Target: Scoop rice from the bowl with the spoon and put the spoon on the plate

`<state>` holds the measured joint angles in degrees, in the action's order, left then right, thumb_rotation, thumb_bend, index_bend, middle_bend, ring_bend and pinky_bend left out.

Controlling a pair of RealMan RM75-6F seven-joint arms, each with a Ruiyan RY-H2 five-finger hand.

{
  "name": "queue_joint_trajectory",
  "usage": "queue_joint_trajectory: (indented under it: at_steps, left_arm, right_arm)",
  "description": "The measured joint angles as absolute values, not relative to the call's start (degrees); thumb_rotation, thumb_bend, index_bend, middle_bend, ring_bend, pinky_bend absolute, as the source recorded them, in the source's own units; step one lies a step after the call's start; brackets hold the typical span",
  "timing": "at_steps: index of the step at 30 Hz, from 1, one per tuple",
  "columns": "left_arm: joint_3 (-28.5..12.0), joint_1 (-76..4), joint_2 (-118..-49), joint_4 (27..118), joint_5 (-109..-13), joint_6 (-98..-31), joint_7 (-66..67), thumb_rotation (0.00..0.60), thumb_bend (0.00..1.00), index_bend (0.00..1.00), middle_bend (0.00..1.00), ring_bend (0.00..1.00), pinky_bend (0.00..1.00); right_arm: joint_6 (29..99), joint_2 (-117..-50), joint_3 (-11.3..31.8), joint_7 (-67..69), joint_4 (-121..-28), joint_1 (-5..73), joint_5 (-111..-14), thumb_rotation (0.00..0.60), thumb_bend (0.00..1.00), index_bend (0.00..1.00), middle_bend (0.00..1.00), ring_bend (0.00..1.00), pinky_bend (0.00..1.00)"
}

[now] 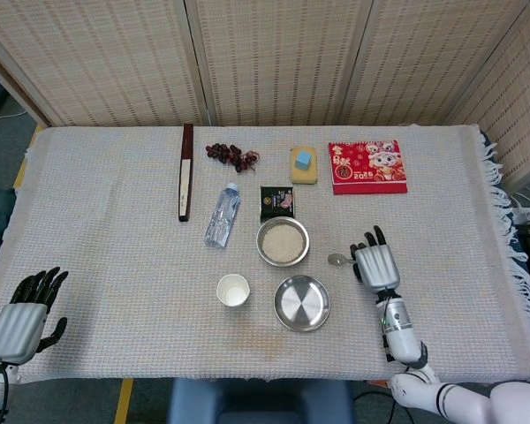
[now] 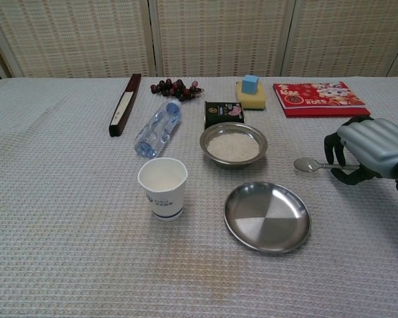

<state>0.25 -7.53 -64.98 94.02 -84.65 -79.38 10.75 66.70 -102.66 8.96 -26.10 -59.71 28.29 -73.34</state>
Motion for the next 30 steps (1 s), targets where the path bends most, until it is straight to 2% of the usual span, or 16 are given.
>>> queue_joint_trajectory:
  at_steps: [8, 16, 22, 30]
  left_arm:
    - [0.4, -7.6, -65.0, 94.1, -84.8, -79.2, 10.7, 0.6, 0.42, 0.0, 0.0, 0.0, 0.09]
    - [0.5, -7.4, -64.8, 94.5, -85.0, -79.5, 10.8, 0.6, 0.42, 0.0, 0.0, 0.0, 0.09]
    - [0.5, -7.4, -64.5, 94.5, -85.1, -79.6, 10.2, 0.6, 0.42, 0.0, 0.0, 0.0, 0.09]
    - [0.5, -7.4, -64.3, 94.3, -85.3, -79.5, 9.4, 0.6, 0.42, 0.0, 0.0, 0.0, 0.09]
  right_arm:
    - [68.3, -98.9, 11.0, -29.9, -66.4, 29.7, -74.2, 0.6, 0.36, 0.82, 0.57, 0.2, 0.11]
    - [66.4, -97.2, 14.3, -40.4, -71.5, 35.3, -73.5, 0.6, 0.36, 0.81, 0.57, 0.2, 0.11]
    - [63.9, -98.6, 15.8, -49.4, -71.9, 40.3, -71.8, 0.6, 0.36, 0.81, 0.57, 0.2, 0.11]
    - [61.6, -101.9, 14.7, -58.8, -67.5, 44.7, -70.1, 0.6, 0.36, 0.81, 0.57, 0.2, 0.11]
